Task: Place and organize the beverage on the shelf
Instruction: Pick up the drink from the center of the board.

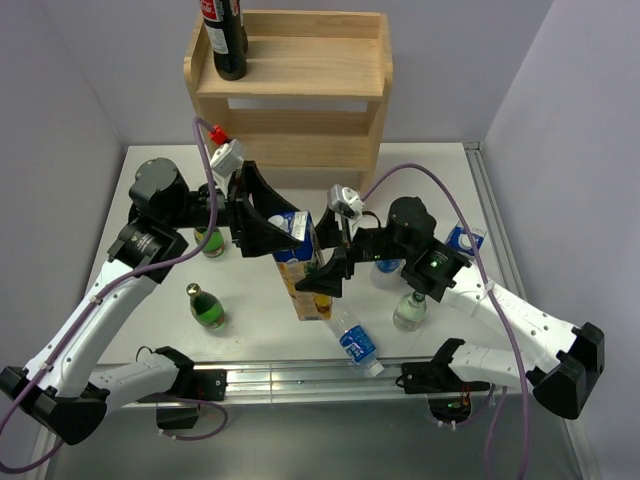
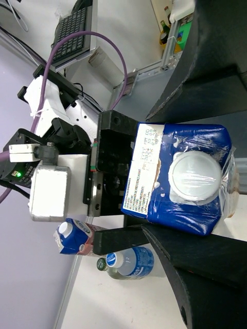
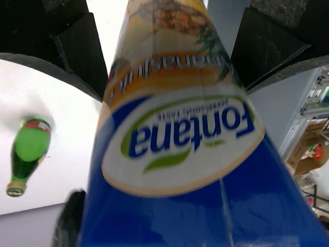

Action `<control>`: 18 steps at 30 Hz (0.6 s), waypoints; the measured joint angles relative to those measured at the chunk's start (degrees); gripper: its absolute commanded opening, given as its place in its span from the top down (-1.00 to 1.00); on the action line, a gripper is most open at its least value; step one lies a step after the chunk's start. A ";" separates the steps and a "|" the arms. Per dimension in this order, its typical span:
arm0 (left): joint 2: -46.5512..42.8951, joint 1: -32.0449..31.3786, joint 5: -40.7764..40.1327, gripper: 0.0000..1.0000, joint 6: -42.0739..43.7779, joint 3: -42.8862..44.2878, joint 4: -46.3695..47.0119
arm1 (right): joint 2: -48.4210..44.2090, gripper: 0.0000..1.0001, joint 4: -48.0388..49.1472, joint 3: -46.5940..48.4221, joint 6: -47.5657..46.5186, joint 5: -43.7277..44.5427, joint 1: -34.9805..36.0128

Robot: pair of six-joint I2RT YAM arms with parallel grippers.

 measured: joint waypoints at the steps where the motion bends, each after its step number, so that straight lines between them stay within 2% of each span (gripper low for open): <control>1: 0.00 -0.07 0.02 0.99 -0.13 0.00 -0.02 | 0.46 -0.92 0.02 0.24 -0.04 0.00 0.39; 5: 0.00 -0.11 0.11 0.99 -0.22 0.00 -0.02 | 1.84 -0.78 0.04 0.57 -0.22 0.04 1.86; 7: 0.02 -0.11 0.11 0.99 -0.17 0.00 -0.17 | 2.12 -0.64 0.02 0.66 -0.31 0.20 2.34; 11: 0.07 -0.17 -0.04 0.99 0.74 1.44 -2.21 | 2.25 0.01 -0.20 1.38 -0.57 1.29 3.02; 12: 0.13 -0.22 -0.35 0.92 1.33 2.10 -2.99 | 2.21 0.03 0.42 1.40 -0.46 1.62 3.21; 15: 0.37 -0.81 -1.66 0.20 3.67 5.25 -7.50 | 1.79 0.11 2.12 1.42 0.35 2.60 3.61; 16: 0.44 -1.07 -2.43 -0.25 4.33 6.34 -8.92 | 1.68 0.10 2.78 1.42 0.66 2.71 3.69; 18: 0.50 -1.77 -4.13 -0.50 5.60 8.57 -12.04 | 1.57 0.11 4.26 1.42 1.40 2.80 4.02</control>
